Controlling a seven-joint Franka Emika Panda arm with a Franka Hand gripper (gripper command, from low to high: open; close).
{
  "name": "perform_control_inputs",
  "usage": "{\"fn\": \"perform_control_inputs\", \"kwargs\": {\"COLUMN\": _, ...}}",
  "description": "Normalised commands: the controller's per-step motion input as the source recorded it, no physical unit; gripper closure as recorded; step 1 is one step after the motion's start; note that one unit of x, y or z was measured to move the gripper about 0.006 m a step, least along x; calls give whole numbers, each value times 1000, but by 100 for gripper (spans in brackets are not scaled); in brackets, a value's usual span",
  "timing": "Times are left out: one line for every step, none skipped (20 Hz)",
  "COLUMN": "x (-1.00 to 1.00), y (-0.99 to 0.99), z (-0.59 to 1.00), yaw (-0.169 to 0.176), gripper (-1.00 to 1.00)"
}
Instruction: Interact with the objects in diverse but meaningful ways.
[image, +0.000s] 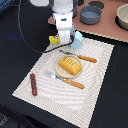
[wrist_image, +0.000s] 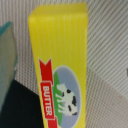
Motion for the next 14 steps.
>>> {"fn": "perform_control_inputs", "kwargs": {"x": -77, "y": -226, "z": 1000, "yaw": -66, "gripper": -100}}
{"fn": "perform_control_inputs", "kwargs": {"x": -94, "y": -314, "z": 1000, "yaw": -58, "gripper": -100}}
{"fn": "perform_control_inputs", "kwargs": {"x": -63, "y": -397, "z": 1000, "yaw": -63, "gripper": -100}}
{"fn": "perform_control_inputs", "kwargs": {"x": -6, "y": -511, "z": 966, "yaw": -64, "gripper": -100}}
{"fn": "perform_control_inputs", "kwargs": {"x": 0, "y": -631, "z": 857, "yaw": -68, "gripper": -100}}
{"fn": "perform_control_inputs", "kwargs": {"x": 51, "y": -683, "z": 689, "yaw": -84, "gripper": -100}}
{"fn": "perform_control_inputs", "kwargs": {"x": 151, "y": -674, "z": 523, "yaw": -91, "gripper": -100}}
{"fn": "perform_control_inputs", "kwargs": {"x": 211, "y": -694, "z": 294, "yaw": -77, "gripper": -100}}
{"fn": "perform_control_inputs", "kwargs": {"x": 220, "y": -774, "z": 280, "yaw": -40, "gripper": -100}}
{"fn": "perform_control_inputs", "kwargs": {"x": 217, "y": -866, "z": 214, "yaw": -5, "gripper": -100}}
{"fn": "perform_control_inputs", "kwargs": {"x": 234, "y": -883, "z": 163, "yaw": -1, "gripper": -100}}
{"fn": "perform_control_inputs", "kwargs": {"x": 246, "y": -903, "z": 169, "yaw": 0, "gripper": -100}}
{"fn": "perform_control_inputs", "kwargs": {"x": 246, "y": -906, "z": 166, "yaw": 0, "gripper": -100}}
{"fn": "perform_control_inputs", "kwargs": {"x": 277, "y": -897, "z": 189, "yaw": 0, "gripper": -100}}
